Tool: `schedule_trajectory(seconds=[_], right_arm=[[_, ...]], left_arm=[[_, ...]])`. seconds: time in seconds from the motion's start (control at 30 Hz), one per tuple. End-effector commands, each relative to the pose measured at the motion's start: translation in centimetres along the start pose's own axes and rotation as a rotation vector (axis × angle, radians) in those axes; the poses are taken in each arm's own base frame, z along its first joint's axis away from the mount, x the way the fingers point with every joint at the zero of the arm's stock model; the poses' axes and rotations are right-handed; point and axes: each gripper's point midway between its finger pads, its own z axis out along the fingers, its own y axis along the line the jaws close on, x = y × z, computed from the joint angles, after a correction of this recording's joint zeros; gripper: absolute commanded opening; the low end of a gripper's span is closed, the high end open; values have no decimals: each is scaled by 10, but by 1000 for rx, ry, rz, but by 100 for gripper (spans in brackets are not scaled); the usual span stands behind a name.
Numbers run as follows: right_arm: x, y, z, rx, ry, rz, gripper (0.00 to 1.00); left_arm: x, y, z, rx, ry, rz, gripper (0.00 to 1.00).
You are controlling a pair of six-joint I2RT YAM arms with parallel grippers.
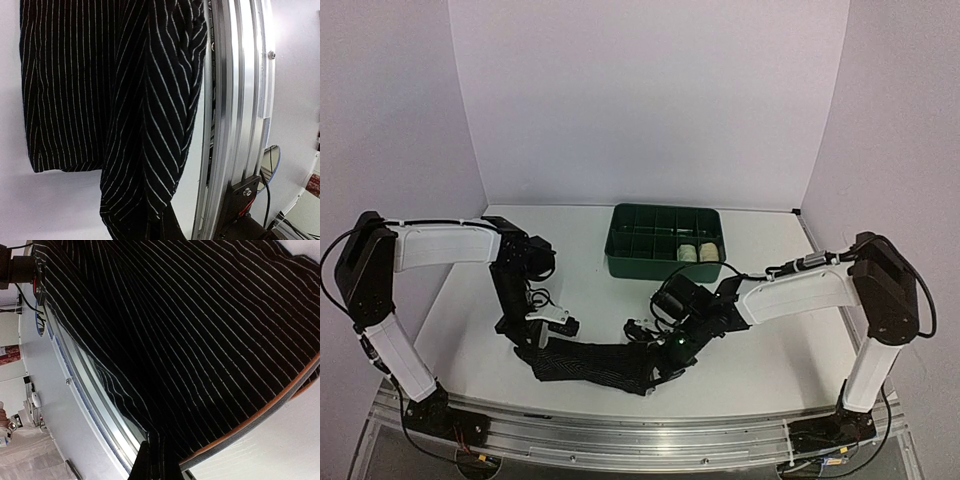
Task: Roll the underwear
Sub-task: Fold the underwear at the center of the board.
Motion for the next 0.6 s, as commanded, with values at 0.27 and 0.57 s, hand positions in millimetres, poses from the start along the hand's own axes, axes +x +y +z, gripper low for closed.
schedule_trajectory(seconds=[0.27,0.57], right_arm=[[18,28,29,60,37,-162,0],[26,31,44,135,68,-219,20]], left_arm=[[4,-7,2,-98,-70,45,0],[25,-9,16,-194,-45,88,0]])
